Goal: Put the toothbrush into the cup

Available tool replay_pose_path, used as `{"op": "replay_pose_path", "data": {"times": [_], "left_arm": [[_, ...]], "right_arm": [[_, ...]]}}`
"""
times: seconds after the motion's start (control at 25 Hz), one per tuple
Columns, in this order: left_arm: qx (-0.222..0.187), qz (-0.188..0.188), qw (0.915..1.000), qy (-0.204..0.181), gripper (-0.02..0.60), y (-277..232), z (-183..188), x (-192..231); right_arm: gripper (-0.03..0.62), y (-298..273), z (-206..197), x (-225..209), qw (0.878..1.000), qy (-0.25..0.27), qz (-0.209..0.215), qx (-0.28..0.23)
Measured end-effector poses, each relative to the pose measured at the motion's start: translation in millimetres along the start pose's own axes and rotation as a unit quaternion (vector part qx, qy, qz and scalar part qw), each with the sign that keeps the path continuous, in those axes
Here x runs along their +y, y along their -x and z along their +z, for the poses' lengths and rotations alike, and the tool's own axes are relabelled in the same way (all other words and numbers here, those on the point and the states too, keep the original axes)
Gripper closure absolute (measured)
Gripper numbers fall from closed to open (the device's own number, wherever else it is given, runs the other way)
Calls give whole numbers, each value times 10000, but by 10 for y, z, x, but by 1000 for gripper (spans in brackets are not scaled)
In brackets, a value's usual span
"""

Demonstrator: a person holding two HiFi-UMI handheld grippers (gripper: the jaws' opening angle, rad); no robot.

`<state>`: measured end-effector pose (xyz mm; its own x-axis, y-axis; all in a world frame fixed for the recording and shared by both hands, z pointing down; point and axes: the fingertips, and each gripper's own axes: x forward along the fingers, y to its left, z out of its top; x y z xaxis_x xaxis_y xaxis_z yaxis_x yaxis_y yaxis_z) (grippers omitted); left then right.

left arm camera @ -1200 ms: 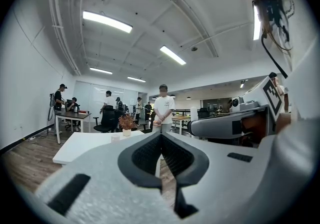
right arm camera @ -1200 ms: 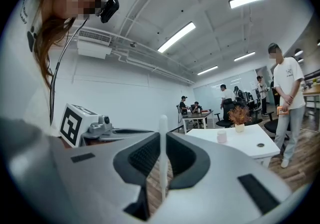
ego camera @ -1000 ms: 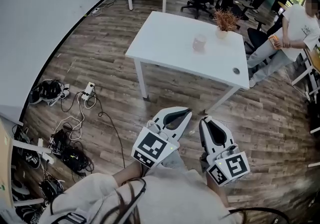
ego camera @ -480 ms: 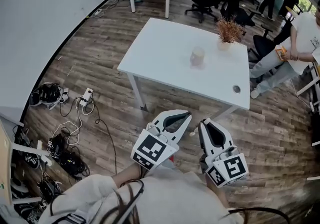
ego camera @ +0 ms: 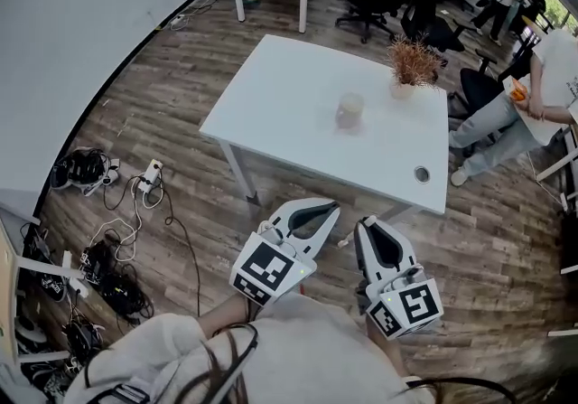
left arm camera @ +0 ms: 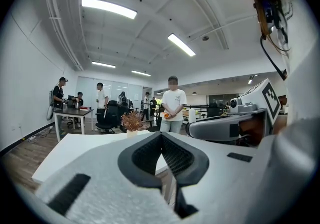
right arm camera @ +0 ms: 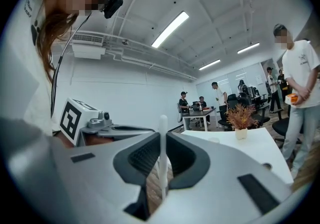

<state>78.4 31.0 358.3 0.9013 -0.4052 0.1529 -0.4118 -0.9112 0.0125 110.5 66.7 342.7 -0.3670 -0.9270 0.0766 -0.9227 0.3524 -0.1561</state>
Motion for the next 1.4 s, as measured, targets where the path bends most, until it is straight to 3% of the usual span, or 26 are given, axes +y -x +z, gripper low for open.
{"op": "replay_pose_path", "data": {"times": [0.6,1.4], "left_arm": [[106,-130,9997,159,578,-698,0,574],[257,-499,9979,316,578,-1802,15,1846]], "right_arm": [[548,-489,60,-666,9995,-124,-277,115],[548,-1891,216,-1667,9984,-190,-517,125]]}}
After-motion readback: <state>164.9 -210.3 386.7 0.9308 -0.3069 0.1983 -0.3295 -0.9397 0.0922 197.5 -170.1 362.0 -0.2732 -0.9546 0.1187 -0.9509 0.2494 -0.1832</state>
